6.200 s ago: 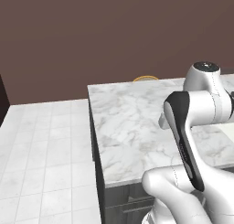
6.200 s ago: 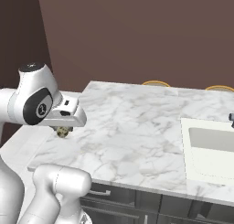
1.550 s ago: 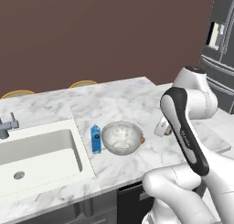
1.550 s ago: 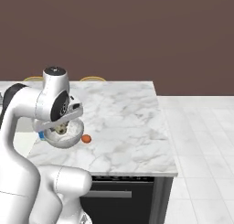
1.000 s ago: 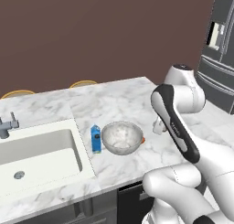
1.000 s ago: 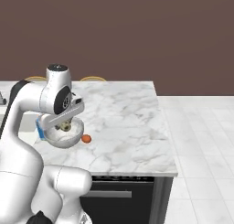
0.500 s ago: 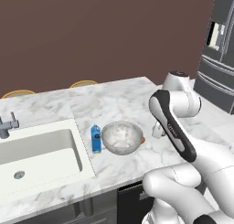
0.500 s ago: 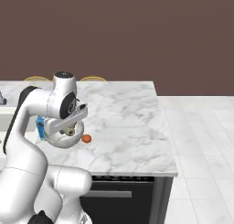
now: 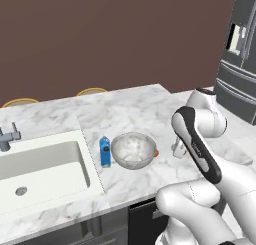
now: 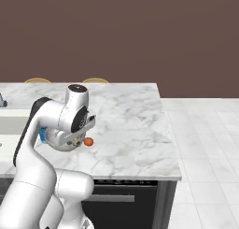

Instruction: Gather the eggs and milk located in the vicinity of the sink area and place them right next to the bowl.

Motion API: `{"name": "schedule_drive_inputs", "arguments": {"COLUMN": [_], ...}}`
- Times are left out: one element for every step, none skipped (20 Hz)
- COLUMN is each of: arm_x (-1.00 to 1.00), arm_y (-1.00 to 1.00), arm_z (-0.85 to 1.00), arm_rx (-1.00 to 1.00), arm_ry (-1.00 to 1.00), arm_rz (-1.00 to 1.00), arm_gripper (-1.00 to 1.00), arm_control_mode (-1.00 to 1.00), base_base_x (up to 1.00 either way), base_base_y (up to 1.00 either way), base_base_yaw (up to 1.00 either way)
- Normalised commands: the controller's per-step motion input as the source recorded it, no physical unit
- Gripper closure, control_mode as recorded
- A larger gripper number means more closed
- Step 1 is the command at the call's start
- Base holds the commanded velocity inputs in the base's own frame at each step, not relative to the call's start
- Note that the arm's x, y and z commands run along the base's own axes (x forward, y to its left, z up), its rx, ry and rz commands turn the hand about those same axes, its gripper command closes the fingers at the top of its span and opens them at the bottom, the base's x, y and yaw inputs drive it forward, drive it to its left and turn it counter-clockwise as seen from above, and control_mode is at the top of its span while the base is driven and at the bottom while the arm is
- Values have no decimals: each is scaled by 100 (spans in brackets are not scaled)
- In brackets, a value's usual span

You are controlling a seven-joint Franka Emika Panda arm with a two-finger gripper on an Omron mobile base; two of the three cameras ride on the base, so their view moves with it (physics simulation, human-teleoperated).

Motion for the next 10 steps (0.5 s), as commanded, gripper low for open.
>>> {"name": "schedule_drive_inputs", "arguments": {"arm_x": [1,6,8,9,8,11,11,15,19,26], "arm_y": [-41,-38,-31,-22,-21,-11,-6,-3,-4,-5], "arm_z": [0,0,0,0,0,0,0,0,0,-7], "arm_rx": [11,12,12,12,12,11,10,8,5,3], "arm_ry": [0,0,0,0,0,0,0,0,0,0], "arm_rz": [11,9,7,7,7,7,9,9,9,8], "arm_gripper": [100,100,100,100,100,100,100,100,100,100], "arm_control_mode": [-100,-100,-100,-100,-100,-100,-100,-100,-100,-100], "base_base_x": [0,0,0,0,0,0,0,0,0,0], "base_base_y": [0,0,0,0,0,0,0,0,0,0], "base_base_yaw": [0,0,0,0,0,0,0,0,0,0]}}
